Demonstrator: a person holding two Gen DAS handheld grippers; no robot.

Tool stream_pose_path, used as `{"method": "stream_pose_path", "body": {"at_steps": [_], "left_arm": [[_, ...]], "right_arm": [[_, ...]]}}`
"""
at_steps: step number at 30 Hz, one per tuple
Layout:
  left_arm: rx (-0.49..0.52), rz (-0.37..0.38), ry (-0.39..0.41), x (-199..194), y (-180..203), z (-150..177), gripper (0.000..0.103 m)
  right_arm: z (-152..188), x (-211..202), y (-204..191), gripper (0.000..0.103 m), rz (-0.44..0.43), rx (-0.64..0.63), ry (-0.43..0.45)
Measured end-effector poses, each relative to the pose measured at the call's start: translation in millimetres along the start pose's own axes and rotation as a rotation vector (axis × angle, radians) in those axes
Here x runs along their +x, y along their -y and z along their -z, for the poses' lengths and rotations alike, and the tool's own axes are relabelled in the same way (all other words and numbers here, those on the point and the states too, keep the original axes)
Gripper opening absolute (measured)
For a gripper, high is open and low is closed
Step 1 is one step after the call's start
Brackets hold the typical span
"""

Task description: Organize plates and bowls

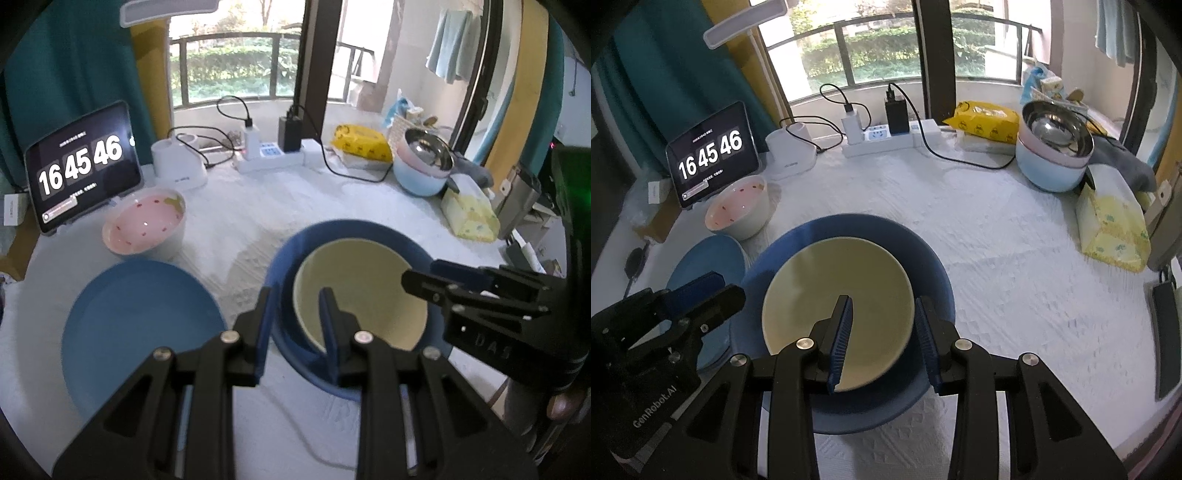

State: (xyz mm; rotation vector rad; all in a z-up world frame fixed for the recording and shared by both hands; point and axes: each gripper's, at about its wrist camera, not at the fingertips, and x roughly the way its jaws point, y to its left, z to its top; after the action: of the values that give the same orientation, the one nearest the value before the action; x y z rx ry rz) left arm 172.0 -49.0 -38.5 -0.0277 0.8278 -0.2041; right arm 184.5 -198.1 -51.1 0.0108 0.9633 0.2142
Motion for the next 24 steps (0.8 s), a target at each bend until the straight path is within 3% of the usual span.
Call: {"method": "stream_pose_path", "body": {"at_steps": [3,5,10,15,18,24], "left_arm": [[-0.001,-0.016,0.019,-3.8,-3.7,-2.1,0.027],[-0.004,-0.022,0.027,-5.4,-7.5,-3.5,0.030],[-0.019,0.021,0.082,-11.9,-18.0,-5.3,0.045],[0.009,0.039,0.107,-14.2,-25.5,-7.5,0.047],[0.013,0.099,0.102,-10.4,-33.0,-8.3,0.047],[-0.022,0.104,0.103,-8.2,-55.8,-9.1,0.049]], "right_arm": [[-3.0,-1.7,-5.2,0.038,0.007,-0.021,0.018],[-4.5,-3.0,-9.4,0.044,0.014,-0.038,0.034],[-10.1,-2.1,-13.9,0.056,-0.005,-0.047,0.067],[-15.7,0.5,-20.6,0.058,-0.034,-0.067,0.082],[-17.8,2.0,-27.4,0.059,-0.037,-0.088,0.101],[-21.6,4.1,-37.5,0.060,0.004,-0.159,0.203]]}}
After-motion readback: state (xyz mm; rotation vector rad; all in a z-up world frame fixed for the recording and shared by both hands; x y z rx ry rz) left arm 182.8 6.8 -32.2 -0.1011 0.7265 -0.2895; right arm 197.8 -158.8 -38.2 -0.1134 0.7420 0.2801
